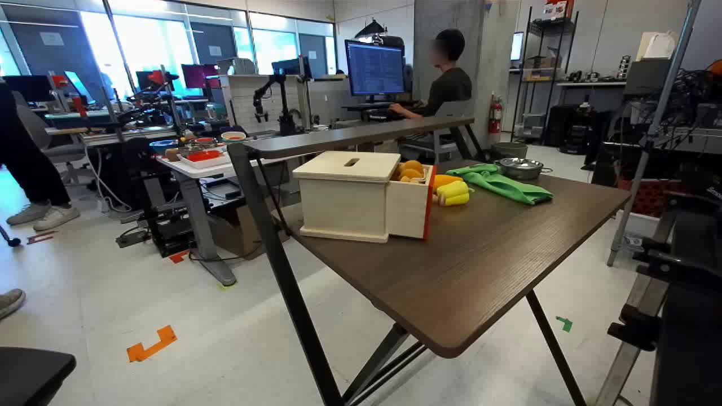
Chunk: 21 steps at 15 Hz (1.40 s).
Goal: Remove the doll from the drawer and put it on the table
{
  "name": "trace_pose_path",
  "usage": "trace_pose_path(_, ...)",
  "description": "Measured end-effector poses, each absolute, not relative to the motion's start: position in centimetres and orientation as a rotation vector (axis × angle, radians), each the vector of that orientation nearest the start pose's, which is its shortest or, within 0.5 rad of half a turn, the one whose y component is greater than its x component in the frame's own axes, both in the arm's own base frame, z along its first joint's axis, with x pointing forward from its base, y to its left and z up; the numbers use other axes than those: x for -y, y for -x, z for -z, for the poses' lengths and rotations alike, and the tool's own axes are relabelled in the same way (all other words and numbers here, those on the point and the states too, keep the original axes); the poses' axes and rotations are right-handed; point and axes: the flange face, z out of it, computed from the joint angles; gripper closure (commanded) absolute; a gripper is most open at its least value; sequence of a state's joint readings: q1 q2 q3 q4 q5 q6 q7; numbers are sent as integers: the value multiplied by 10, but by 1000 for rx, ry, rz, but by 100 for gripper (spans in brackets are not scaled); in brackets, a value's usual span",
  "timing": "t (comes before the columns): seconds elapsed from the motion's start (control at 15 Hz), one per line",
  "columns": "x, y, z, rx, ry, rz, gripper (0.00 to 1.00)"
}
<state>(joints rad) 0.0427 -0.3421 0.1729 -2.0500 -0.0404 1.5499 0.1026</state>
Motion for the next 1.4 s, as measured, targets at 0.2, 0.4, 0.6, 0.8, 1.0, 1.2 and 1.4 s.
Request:
trace_pose_path(0.2, -97, -424, -566, 162, 3250, -238, 0)
trace_pose_path(0.4, -98, -430, -562, 158, 3247, -193, 0)
trace_pose_path(0.6, -101, -448, -547, 111, 3241, -102, 0)
trace_pose_path(0.8, -105, -475, -523, 75, 3218, 23, 0)
trace_pose_path(1.0, -111, -506, -486, 65, 3187, 118, 0)
trace_pose_path(1.2, -117, -531, -437, 67, 3156, 177, 0)
trace_pose_path(1.4, -127, -547, -385, 83, 3136, 163, 0)
